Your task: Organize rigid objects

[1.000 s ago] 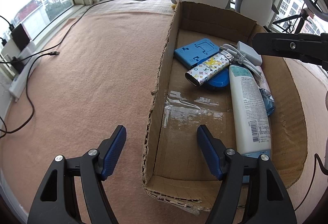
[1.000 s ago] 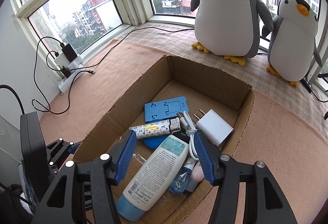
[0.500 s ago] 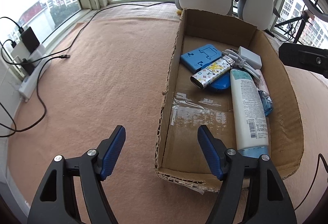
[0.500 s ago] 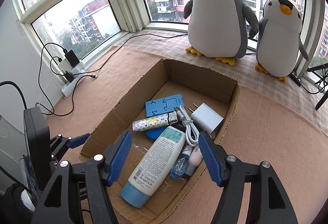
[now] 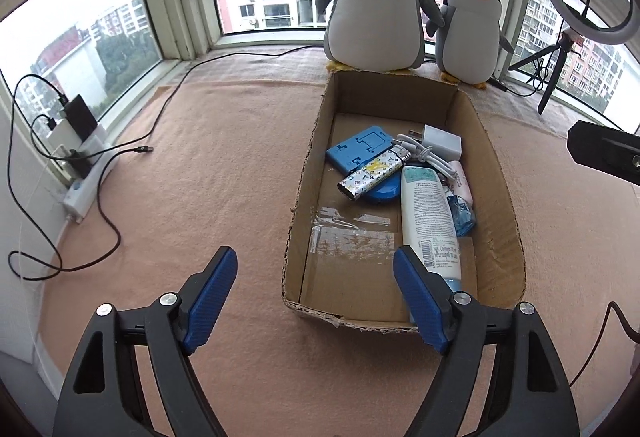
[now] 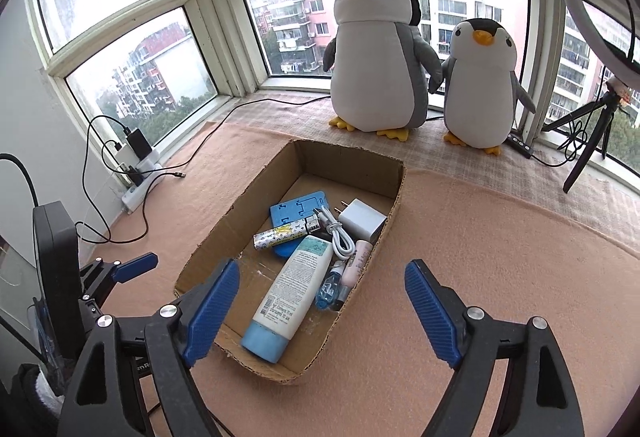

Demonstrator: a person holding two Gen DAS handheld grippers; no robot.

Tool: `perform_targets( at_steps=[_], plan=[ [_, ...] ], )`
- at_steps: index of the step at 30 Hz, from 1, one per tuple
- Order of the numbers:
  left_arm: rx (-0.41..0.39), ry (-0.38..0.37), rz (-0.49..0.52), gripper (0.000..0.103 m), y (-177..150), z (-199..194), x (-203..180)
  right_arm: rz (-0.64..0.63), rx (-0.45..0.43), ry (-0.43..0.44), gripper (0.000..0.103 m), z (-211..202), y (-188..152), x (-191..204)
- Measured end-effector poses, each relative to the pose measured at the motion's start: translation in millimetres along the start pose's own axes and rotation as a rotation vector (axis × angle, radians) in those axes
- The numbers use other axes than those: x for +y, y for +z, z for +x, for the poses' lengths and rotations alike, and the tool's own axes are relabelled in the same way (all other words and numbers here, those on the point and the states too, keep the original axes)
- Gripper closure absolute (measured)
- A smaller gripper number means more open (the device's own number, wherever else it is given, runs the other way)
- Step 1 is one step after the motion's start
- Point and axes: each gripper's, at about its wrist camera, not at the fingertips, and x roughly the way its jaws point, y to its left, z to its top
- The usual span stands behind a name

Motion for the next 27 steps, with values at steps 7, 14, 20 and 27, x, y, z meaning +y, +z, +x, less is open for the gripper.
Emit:
perform_targets(
  at_steps=[7, 14, 20, 27],
  plan=[
    [-0.052, -0.031, 0.014, 0.022, 3.4, -30.2, -11.6, 0.058, -0.045, -0.081, 0.015, -32.6, -5.0, -4.2],
    [-0.095, -0.002, 0.009, 0.022, 4.7, -55.9, -15.8, 0.091, -0.092, -0.172, 0.014, -61.7, -15.0, -7.8],
    [-0.121, 0.020, 0.001, 0.022, 4.9, -71.8, -16.7, 0.101, -0.129, -0.195, 0.014, -77.5, -25.0, -7.7],
    [-0.139, 0.021, 0.007, 0.022, 4.0, -81.5, -21.7, 0.089, -0.142, -0.215, 0.014, -81.3, -28.8, -2.9]
  ],
)
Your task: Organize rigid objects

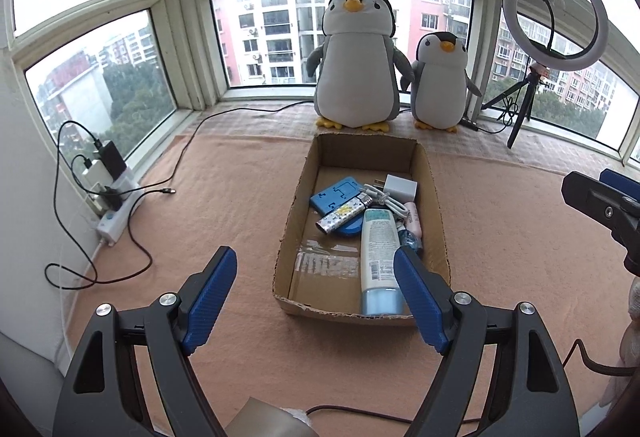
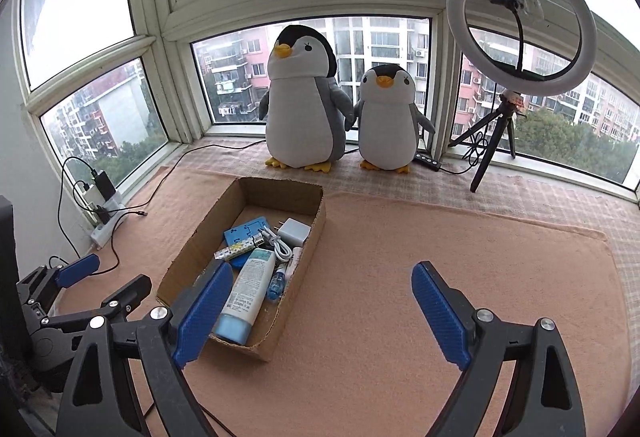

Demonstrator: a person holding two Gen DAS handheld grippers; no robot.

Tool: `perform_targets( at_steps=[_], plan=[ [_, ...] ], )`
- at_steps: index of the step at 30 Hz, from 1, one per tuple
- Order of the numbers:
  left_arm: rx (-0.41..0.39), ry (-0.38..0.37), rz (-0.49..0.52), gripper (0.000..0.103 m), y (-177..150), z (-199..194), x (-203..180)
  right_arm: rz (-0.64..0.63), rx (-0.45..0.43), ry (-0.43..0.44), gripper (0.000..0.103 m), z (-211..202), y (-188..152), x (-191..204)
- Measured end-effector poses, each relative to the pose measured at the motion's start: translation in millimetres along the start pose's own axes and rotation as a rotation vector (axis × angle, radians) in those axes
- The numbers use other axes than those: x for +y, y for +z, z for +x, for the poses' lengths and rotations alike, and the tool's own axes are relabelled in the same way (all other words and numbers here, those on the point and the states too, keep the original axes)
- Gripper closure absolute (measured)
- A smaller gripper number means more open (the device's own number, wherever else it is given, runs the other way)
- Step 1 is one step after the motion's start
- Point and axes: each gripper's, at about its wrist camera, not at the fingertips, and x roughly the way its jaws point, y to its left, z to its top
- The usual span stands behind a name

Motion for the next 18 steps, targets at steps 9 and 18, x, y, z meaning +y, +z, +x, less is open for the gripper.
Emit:
perform_targets(
  at_steps=[9, 18],
  plan=[
    [-0.004, 0.003, -0.007, 0.022, 0.5, -3.1, -0.1, -0.010, -0.005, -0.011, 0.014, -0.6, -1.2, 1.8],
    [-0.002, 0.007, -0.006, 0.022, -0.2, -3.6, -0.3, -0.016, -0.001, -0.016, 0.014, 0.3, -2.0, 2.6]
  ],
)
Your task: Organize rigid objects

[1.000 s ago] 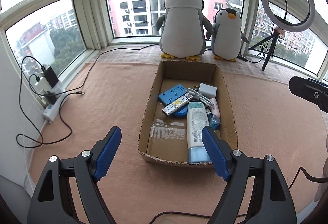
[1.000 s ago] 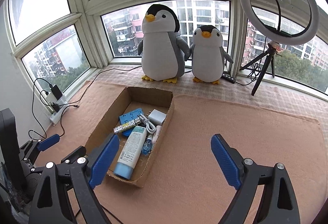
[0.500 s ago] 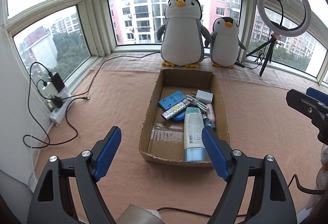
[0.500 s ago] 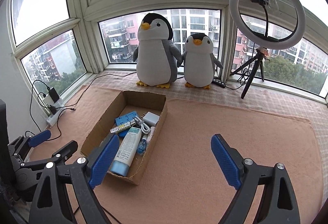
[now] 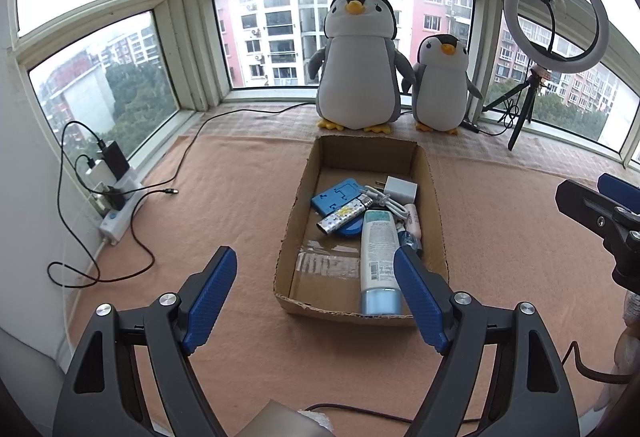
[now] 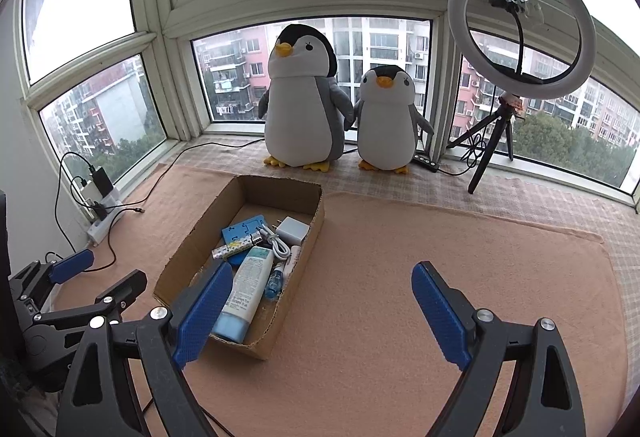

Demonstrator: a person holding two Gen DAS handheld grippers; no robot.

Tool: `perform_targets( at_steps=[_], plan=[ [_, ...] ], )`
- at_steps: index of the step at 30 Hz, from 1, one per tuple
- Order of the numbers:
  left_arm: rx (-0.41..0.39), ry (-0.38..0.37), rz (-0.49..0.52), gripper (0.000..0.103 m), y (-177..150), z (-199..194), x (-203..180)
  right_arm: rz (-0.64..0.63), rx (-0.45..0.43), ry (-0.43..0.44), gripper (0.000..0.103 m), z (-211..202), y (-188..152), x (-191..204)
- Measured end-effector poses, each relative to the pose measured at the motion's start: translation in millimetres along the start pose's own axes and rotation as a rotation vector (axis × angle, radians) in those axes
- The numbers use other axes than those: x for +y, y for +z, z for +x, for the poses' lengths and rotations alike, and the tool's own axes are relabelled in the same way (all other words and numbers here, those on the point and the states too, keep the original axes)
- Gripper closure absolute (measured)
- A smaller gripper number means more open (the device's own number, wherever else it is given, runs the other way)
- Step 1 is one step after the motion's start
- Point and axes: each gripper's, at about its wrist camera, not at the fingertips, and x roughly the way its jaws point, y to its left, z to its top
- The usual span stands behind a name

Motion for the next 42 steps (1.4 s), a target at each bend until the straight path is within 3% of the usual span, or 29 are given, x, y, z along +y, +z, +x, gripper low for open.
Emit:
perform_targets(
  at_steps=[42],
  plan=[
    [0.003, 0.000, 0.015, 0.022, 1.7, 0.8, -3.6, -0.002, 0.013, -0.004, 0.014, 5.0, -0.3, -6.4]
  ],
)
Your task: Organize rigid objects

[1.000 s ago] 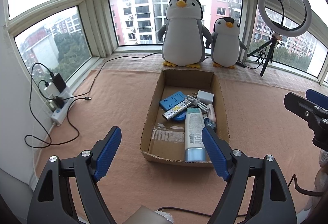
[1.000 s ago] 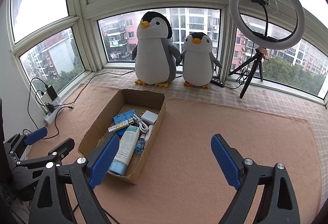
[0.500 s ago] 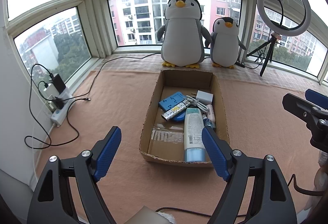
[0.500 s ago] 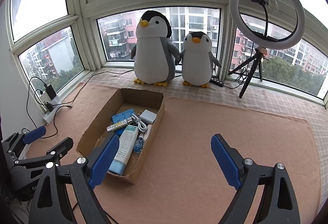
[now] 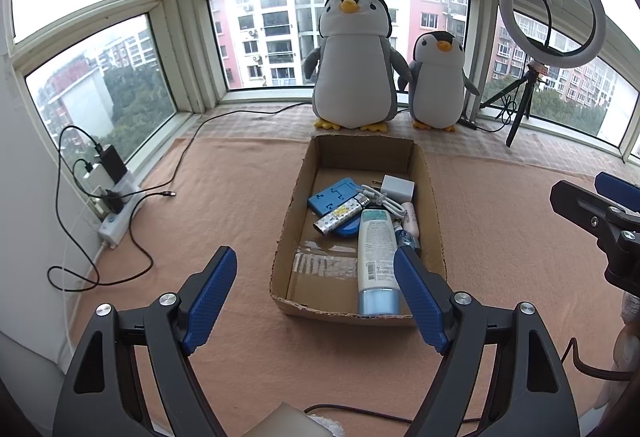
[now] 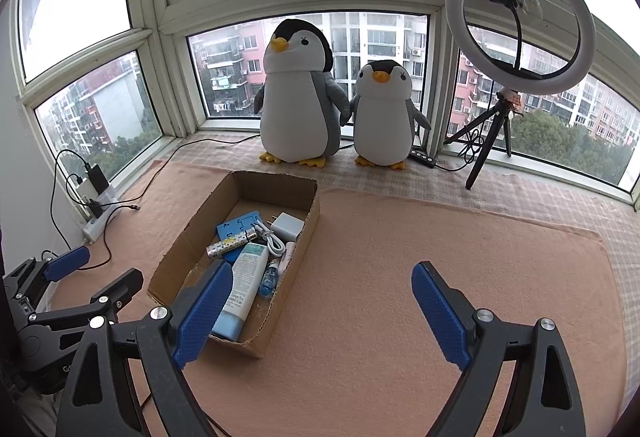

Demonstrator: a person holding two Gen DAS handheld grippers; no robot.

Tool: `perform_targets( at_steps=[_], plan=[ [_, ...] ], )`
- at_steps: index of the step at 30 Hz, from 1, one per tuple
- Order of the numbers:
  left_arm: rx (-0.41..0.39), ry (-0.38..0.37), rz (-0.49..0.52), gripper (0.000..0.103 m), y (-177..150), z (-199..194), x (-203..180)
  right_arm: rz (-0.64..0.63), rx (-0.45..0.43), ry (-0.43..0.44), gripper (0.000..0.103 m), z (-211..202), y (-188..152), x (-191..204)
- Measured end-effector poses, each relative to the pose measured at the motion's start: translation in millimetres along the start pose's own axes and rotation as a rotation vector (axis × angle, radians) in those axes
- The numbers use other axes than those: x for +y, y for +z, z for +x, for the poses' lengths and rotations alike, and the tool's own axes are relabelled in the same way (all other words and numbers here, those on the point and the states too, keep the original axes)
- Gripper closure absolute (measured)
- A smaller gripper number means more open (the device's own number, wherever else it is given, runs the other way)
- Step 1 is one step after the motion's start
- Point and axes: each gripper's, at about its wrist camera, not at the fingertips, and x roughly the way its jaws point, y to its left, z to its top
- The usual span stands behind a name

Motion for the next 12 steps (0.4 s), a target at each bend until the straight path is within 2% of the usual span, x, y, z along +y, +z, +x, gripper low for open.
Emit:
perform_targets(
  at_steps=[12],
  plan=[
    [-0.003, 0.006, 0.001, 0.022, -1.1, 1.0, -0.6, -0.001, 0.008, 0.001, 0.014, 3.1, -2.1, -0.4]
  ],
)
